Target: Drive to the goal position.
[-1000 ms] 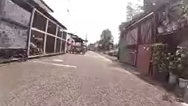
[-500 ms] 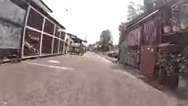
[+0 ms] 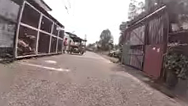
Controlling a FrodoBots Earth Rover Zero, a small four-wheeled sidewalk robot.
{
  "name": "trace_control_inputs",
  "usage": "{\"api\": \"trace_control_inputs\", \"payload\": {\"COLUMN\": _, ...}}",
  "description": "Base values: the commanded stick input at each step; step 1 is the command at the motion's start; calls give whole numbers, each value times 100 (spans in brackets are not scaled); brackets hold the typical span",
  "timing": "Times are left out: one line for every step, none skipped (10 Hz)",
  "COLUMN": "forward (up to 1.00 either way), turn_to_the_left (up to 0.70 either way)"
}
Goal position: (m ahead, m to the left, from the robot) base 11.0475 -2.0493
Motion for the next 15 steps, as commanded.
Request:
{"api": "trace_control_inputs", "payload": {"forward": 70, "turn_to_the_left": 0}}
{"api": "trace_control_inputs", "payload": {"forward": 70, "turn_to_the_left": 0}}
{"api": "trace_control_inputs", "payload": {"forward": 70, "turn_to_the_left": 0}}
{"api": "trace_control_inputs", "payload": {"forward": 70, "turn_to_the_left": 0}}
{"api": "trace_control_inputs", "payload": {"forward": 70, "turn_to_the_left": 0}}
{"api": "trace_control_inputs", "payload": {"forward": 70, "turn_to_the_left": 0}}
{"api": "trace_control_inputs", "payload": {"forward": 70, "turn_to_the_left": 0}}
{"api": "trace_control_inputs", "payload": {"forward": 70, "turn_to_the_left": 0}}
{"api": "trace_control_inputs", "payload": {"forward": 70, "turn_to_the_left": 0}}
{"api": "trace_control_inputs", "payload": {"forward": 70, "turn_to_the_left": 0}}
{"api": "trace_control_inputs", "payload": {"forward": 70, "turn_to_the_left": 0}}
{"api": "trace_control_inputs", "payload": {"forward": 70, "turn_to_the_left": 0}}
{"api": "trace_control_inputs", "payload": {"forward": 70, "turn_to_the_left": 0}}
{"api": "trace_control_inputs", "payload": {"forward": 70, "turn_to_the_left": 0}}
{"api": "trace_control_inputs", "payload": {"forward": 70, "turn_to_the_left": 0}}
